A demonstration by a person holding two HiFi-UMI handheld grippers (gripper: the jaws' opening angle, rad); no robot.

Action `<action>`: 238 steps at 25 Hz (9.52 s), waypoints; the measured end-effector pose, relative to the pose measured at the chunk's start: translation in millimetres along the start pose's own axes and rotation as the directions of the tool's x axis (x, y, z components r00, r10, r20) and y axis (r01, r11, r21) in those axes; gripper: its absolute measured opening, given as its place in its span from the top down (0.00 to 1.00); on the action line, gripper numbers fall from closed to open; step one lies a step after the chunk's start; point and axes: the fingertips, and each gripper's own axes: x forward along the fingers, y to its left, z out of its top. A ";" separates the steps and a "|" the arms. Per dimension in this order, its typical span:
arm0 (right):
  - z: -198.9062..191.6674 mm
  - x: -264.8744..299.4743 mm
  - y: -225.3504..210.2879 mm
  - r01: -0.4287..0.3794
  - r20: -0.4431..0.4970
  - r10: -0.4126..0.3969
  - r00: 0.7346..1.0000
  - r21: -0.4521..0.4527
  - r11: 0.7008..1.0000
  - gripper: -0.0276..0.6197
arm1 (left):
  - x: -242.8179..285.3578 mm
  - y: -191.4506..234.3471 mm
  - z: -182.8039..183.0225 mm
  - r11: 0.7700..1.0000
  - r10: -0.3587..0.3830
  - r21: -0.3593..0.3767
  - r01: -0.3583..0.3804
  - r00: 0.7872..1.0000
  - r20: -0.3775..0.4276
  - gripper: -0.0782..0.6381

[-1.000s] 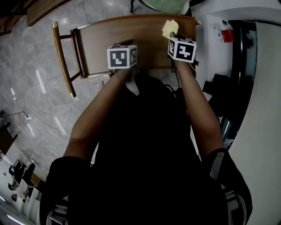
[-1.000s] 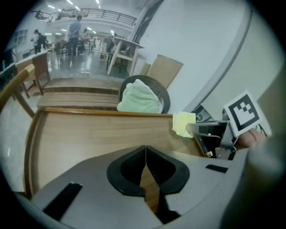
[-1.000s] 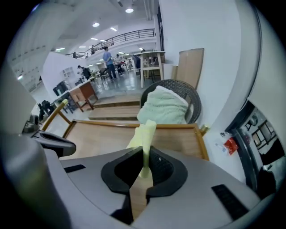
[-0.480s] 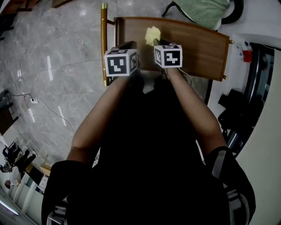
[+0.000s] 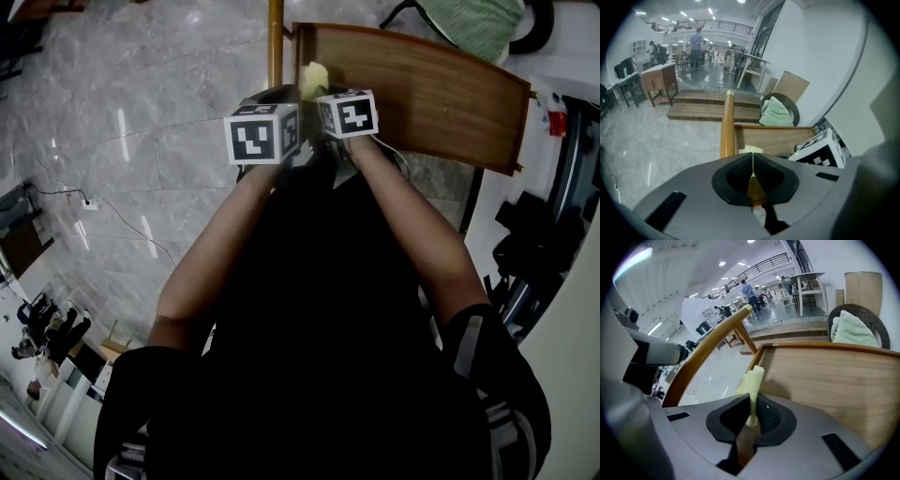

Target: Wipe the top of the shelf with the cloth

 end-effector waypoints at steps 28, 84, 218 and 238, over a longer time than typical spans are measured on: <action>-40.1 -18.4 -85.4 0.137 -0.085 -0.138 0.987 -0.015 0.990 0.89 | 55.2 -64.0 -25.7 0.994 -0.047 0.089 0.059 0.991 -0.128 0.88; -130.3 -269.5 -430.9 0.562 -0.147 -0.544 0.826 0.148 0.813 0.89 | 202.0 -380.6 -41.5 0.949 -0.191 0.201 0.242 0.951 -0.241 0.88; 181.2 -386.4 -41.9 -0.185 0.550 0.495 0.673 -0.523 0.832 0.89 | -147.2 -225.3 153.2 0.788 -0.607 0.459 0.411 0.641 0.470 0.88; 190.1 -399.3 17.8 -0.248 0.496 0.604 0.624 -0.607 0.755 0.89 | -190.8 -210.9 147.6 0.750 -0.648 0.531 0.394 0.598 0.472 0.88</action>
